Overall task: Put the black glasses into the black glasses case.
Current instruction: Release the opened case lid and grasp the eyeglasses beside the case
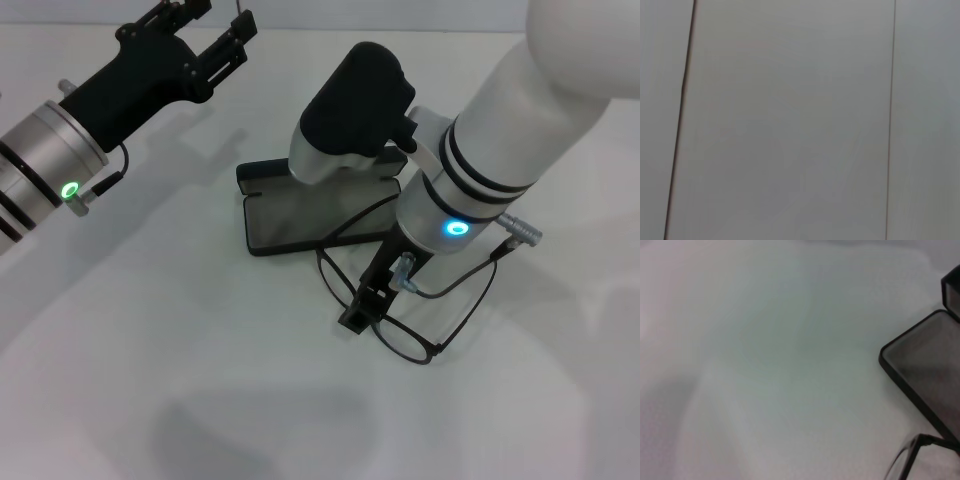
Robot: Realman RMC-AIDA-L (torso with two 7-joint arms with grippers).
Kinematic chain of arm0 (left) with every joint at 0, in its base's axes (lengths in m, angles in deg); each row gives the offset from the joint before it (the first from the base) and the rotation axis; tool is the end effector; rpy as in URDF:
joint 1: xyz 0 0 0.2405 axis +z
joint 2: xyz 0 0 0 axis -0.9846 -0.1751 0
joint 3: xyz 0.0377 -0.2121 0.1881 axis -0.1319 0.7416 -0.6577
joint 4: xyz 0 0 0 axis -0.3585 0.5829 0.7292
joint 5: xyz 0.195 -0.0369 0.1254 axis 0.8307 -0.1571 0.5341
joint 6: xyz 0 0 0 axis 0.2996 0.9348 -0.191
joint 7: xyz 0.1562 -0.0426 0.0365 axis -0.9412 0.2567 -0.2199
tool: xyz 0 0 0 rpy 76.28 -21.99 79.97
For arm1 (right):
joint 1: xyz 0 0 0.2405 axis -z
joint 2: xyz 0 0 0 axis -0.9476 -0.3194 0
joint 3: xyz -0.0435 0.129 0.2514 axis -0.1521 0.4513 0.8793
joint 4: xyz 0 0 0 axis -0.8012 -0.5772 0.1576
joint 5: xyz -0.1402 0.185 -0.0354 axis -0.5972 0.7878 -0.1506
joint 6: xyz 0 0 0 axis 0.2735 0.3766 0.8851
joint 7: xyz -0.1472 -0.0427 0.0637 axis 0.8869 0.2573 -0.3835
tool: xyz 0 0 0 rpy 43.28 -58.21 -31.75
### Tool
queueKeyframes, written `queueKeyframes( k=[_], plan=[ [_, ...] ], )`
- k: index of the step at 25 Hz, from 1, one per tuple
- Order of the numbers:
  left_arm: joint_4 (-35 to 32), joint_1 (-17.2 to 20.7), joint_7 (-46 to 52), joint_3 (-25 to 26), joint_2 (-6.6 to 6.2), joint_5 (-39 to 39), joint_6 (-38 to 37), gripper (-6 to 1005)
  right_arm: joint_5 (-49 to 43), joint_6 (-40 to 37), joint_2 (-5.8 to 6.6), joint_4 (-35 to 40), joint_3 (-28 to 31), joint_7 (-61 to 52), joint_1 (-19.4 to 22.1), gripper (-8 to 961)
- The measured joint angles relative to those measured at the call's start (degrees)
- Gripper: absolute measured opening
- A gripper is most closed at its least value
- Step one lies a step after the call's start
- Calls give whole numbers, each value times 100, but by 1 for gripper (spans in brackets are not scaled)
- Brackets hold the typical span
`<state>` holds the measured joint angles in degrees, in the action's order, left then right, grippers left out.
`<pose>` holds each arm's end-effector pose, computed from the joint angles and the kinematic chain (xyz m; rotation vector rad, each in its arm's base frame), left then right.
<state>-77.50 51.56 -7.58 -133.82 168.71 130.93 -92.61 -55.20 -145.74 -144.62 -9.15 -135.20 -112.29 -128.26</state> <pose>-0.2775 0.4108 -0.0306 -2.0781 -0.4365 -1.0581 0.0846 0.3779 -0.1648 -2.8605 0.5635 -0.6139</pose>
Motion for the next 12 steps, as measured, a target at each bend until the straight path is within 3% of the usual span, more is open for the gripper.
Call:
queueKeyframes(
  k=[1,12],
  plan=[
    [0,0,0,-1,1,0,1,636,1,42,0,-14,-40,0,2,547],
    [9,6,-4,-3,4,-1,50,637,10,184,0,-92,-216,0,30,467]
  ],
)
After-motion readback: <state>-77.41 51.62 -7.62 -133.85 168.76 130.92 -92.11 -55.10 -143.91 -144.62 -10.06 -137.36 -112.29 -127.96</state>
